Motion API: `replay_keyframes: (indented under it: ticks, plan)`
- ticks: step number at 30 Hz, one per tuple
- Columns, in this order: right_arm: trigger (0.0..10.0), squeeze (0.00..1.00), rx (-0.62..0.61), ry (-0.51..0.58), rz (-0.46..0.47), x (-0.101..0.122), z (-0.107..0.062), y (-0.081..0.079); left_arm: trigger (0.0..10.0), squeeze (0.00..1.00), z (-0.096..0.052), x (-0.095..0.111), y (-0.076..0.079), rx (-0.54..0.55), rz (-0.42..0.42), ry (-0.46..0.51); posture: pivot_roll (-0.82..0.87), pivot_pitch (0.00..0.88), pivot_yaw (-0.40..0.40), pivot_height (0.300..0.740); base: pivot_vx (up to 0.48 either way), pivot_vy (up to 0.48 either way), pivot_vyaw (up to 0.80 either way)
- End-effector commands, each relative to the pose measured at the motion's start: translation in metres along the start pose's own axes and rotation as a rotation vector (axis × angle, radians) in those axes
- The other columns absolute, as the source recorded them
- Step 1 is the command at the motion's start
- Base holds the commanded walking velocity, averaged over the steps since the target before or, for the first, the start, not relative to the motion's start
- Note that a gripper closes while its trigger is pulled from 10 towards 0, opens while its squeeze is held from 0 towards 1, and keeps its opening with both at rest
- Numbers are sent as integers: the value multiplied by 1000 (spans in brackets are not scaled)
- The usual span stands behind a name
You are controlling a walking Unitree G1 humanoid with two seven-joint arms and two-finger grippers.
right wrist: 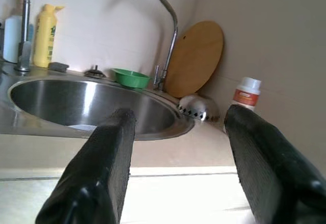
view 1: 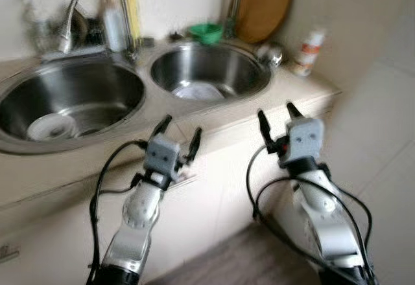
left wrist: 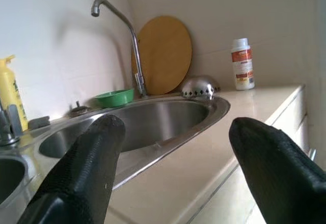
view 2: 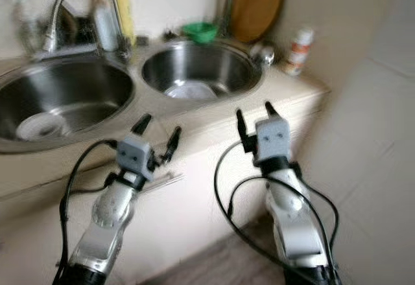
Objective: Kitchen organization
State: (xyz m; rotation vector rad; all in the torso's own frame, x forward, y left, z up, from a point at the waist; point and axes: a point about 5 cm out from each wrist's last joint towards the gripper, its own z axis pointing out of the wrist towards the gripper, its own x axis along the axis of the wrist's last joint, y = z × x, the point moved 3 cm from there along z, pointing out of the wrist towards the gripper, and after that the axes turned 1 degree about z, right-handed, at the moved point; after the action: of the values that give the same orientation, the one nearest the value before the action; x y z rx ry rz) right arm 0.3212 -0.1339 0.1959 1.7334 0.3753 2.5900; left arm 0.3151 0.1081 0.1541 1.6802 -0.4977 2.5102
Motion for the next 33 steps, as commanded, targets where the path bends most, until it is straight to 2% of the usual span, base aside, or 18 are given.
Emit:
replay_keyframes:
  ticks: [1, 6, 12, 16, 22, 25, 30, 33]
  plan:
    - [10000, 0, -8, 4, -1, 1, 0, 3, 10000, 0, 2, 2, 5, -16, -14, 6, 35, 0, 2, 740, 0, 0, -800]
    - [10000, 0, -9, 4, -1, 1, 0, 3, 10000, 0, 2, 0, 7, -26, -21, -8, 34, 0, 2, 740, 0, 402, -800]
    - [10000, 0, -10, 2, -3, 0, 0, 3, 10000, 0, 2, 0, 7, -29, -25, -11, 32, 0, 2, 740, 0, 450, 0]
    - [10000, 0, -9, 1, -5, 0, 0, 3, 10000, 0, 3, 0, 8, -30, -5, -9, 32, 0, 1, 740, 0, 452, -800]
    - [10000, 0, -8, -2, -12, -1, 0, 3, 10000, 0, 2, 0, 7, -26, 25, -7, 33, 0, 0, 740, 0, 0, -133]
    - [10000, 0, -7, -4, -15, -2, 0, 3, 10000, 0, 2, 0, 7, -29, 20, -8, 32, 0, 1, 740, 0, -443, 0]
    - [10000, 0, -10, -5, -18, -2, 0, 3, 10000, 0, 2, -1, 8, -30, 25, -12, 32, 0, 1, 740, 0, -480, -800]
    - [10000, 0, -13, -5, -20, -2, 0, 4, 10000, 0, 2, -1, 8, -31, 26, -13, 31, 0, 1, 740, 0, -480, 0]
